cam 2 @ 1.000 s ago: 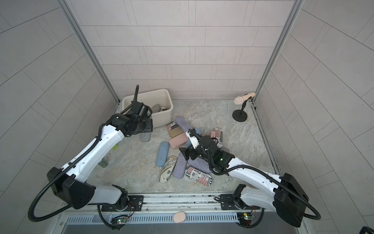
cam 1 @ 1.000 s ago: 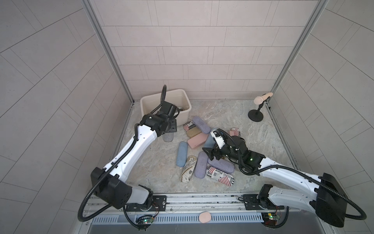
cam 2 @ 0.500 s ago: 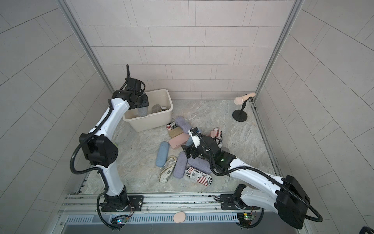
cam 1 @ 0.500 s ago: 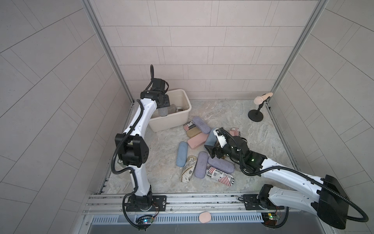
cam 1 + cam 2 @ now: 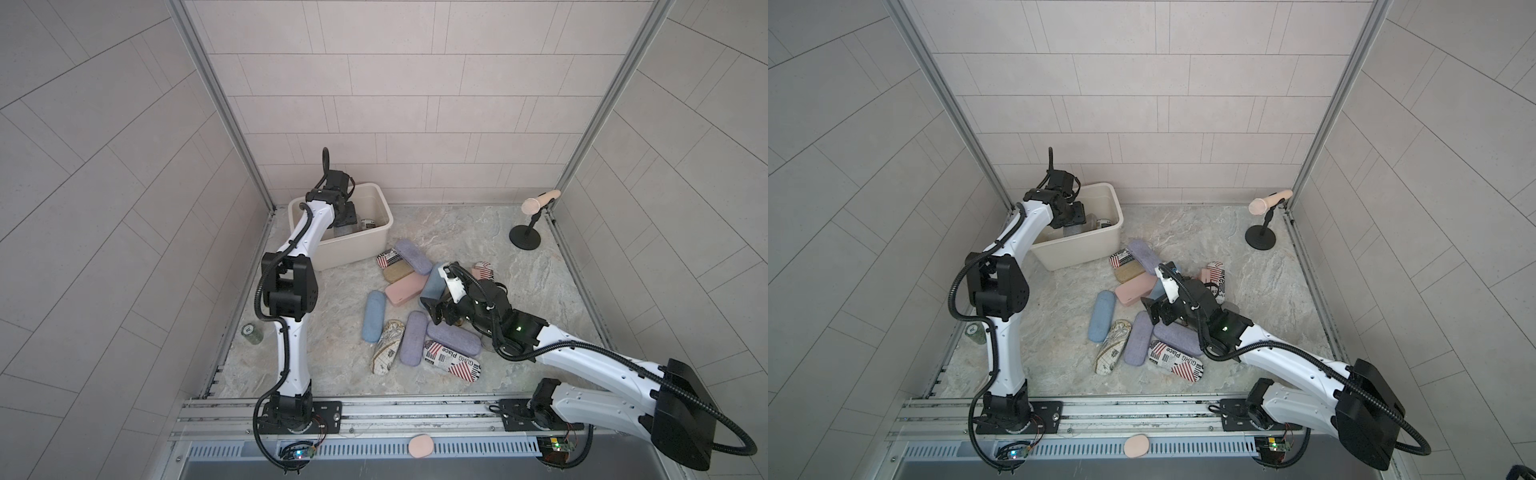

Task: Put the glasses cases into the storage boxes
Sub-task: Place the glasses case in the storage box.

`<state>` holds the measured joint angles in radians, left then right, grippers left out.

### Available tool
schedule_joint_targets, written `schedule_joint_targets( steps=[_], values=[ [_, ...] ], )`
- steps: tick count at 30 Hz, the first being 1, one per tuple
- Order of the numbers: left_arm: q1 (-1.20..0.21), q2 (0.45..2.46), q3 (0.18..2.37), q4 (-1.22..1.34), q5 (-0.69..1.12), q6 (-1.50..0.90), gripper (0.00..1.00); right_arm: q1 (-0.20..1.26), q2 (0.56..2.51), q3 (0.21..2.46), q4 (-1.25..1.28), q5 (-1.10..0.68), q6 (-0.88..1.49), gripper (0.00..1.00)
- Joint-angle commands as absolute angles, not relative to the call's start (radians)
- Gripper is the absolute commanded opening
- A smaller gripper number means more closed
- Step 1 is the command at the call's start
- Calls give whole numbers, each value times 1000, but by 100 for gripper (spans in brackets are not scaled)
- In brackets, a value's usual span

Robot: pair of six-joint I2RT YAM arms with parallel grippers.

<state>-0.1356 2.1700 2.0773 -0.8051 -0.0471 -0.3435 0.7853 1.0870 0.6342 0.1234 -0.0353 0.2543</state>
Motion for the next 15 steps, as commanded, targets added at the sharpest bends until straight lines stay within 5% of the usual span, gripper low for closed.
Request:
schedule_joint_targets(
  steps=[1,15],
  values=[
    [-120,2163,2075,-765,-53,-362,47,787,1099,633,125,-21,247,97],
    [-98,2264,1999,-695,-53,-365,51,788,1118,637,126,-20,250,97]
  ],
)
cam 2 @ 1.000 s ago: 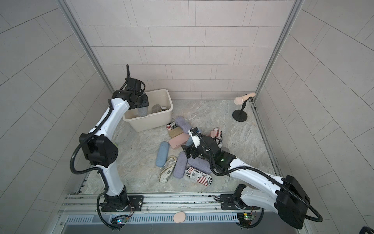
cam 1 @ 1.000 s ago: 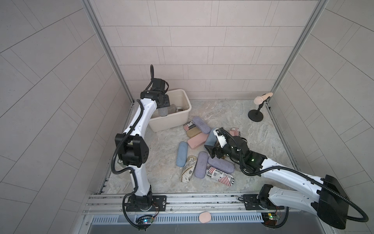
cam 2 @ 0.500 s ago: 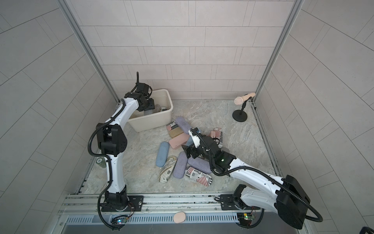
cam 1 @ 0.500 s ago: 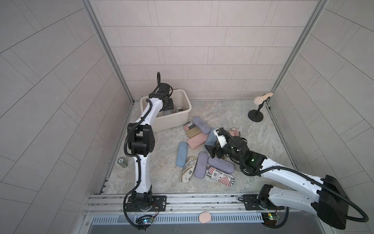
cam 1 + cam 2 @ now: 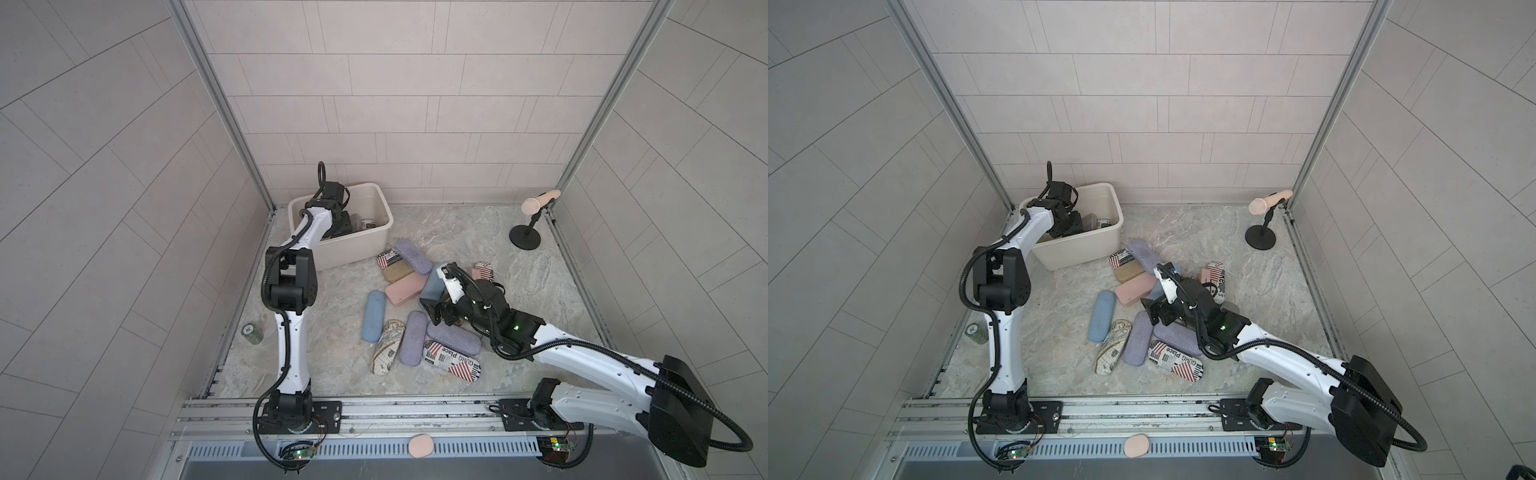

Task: Put the glasses cases into the storage boxes
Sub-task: Place the glasses case in the storage box.

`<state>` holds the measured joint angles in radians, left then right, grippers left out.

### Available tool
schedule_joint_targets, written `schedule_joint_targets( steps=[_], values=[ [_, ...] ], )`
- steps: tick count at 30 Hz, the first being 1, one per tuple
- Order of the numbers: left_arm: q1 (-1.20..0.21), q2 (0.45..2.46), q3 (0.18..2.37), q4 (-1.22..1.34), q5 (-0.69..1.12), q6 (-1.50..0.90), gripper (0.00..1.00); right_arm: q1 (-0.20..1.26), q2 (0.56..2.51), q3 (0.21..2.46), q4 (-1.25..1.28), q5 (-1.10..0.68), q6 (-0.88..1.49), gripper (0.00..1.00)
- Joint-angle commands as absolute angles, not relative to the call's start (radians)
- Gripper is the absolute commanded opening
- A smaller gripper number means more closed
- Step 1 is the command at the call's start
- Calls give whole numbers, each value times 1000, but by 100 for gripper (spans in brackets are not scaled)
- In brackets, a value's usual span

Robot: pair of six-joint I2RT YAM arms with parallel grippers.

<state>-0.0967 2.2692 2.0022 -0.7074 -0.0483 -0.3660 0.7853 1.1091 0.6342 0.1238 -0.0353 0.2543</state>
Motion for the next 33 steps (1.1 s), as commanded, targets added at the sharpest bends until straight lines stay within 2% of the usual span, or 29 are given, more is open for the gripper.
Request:
schedule_joint_targets(
  steps=[1,19,33],
  values=[
    [-98,2266,1999,-698,-54,-364,52,789,1119,637,125,-19,251,97],
    [-98,2213,2024,-728,-22,-335,88,789,1130,643,122,-8,258,97],
    [-99,1947,2048,-693,45,-293,89,789,1119,642,118,41,270,97]
  ],
)
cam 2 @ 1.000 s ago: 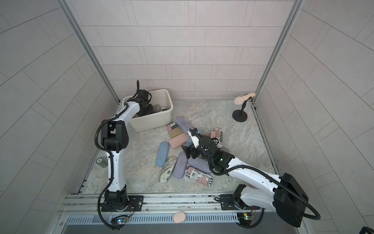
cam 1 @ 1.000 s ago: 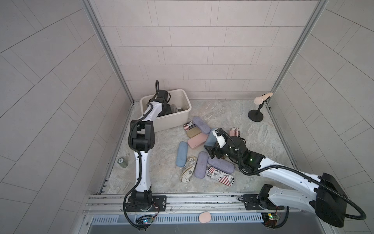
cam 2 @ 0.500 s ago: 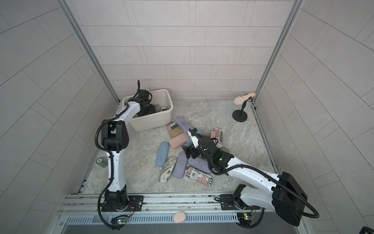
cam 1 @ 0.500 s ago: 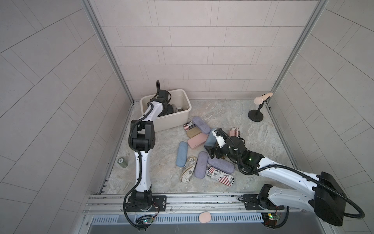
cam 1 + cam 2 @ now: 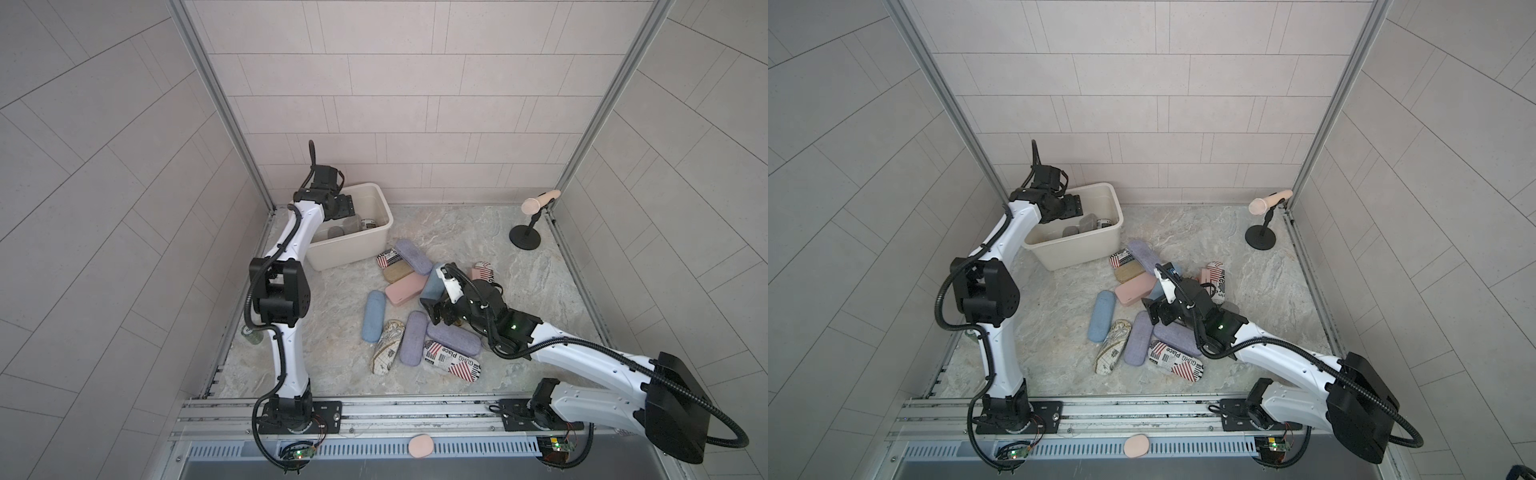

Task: Put the glasses cases into the storage boxes
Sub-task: Place the glasses case in the storage box, then pick up the glasses case at the center of the board.

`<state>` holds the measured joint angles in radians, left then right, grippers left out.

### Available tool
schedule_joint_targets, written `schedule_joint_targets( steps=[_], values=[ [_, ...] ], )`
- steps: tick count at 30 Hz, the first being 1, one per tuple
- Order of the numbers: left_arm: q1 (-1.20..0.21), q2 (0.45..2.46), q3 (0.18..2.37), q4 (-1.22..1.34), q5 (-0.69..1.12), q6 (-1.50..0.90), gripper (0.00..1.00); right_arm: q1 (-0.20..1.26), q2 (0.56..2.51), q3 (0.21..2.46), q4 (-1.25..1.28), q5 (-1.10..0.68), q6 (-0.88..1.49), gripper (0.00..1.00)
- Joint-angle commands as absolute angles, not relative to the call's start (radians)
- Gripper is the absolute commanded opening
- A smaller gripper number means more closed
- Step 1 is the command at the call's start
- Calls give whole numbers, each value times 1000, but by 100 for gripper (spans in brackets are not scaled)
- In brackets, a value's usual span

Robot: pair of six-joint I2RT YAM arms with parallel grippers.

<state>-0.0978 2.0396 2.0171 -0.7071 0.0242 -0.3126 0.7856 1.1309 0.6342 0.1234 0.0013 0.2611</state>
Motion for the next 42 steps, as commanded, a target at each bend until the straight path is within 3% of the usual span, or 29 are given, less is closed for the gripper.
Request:
schedule_joint_targets(
  steps=[1,5,12,21,27,34,42],
  values=[
    [-99,1913,2035,-682,57,-299,89,789,1121,643,116,58,275,97],
    [-99,1763,1918,-587,118,-343,87,789,1126,655,94,162,320,98],
    [-102,1463,1510,-373,231,-459,79,788,1076,625,117,267,340,99],
    [-240,1249,1271,-456,157,-408,78,783,1039,573,147,284,339,97],
    [-433,1257,1208,-576,20,-381,79,766,1061,591,120,271,367,95],
    [-584,1315,1172,-757,-122,-448,80,735,1186,695,36,86,381,93],
    [-635,1385,1035,-784,-49,-533,87,732,1184,681,61,84,388,95]
  ],
)
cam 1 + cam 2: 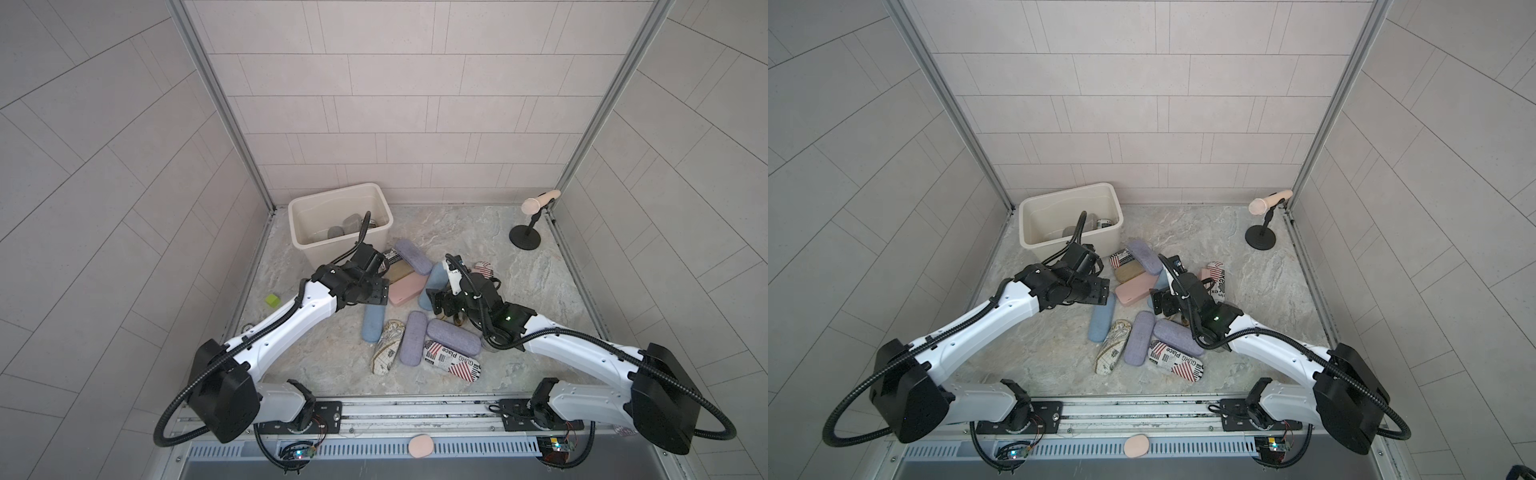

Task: Put the glasses cases into the storage boxes
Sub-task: Pick up the glasses case at the center of the board.

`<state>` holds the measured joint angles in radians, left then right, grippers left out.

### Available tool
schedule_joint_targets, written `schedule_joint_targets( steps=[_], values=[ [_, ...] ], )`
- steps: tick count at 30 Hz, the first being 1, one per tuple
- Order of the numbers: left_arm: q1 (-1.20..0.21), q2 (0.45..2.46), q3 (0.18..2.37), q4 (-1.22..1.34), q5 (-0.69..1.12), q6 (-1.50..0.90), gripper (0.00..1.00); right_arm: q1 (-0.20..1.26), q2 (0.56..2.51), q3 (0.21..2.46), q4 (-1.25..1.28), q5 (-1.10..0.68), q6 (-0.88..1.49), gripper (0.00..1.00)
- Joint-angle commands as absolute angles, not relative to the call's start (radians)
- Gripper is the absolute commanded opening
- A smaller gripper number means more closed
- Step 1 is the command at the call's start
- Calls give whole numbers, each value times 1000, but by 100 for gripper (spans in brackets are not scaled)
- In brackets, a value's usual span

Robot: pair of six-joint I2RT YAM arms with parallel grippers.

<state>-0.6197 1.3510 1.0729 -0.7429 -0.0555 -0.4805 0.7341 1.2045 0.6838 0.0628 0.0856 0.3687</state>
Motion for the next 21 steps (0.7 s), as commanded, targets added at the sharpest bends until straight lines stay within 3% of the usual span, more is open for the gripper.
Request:
schedule_joint_targets(
  steps=[1,8,21],
  values=[
    [-643,1400,1022,-774,-40,-535,88,731,1184,680,61,87,388,96],
    [-674,1527,984,-693,6,-546,89,729,1181,678,57,99,394,100],
    [-711,1634,929,-607,-171,-644,83,728,1162,669,59,114,396,100]
  ],
)
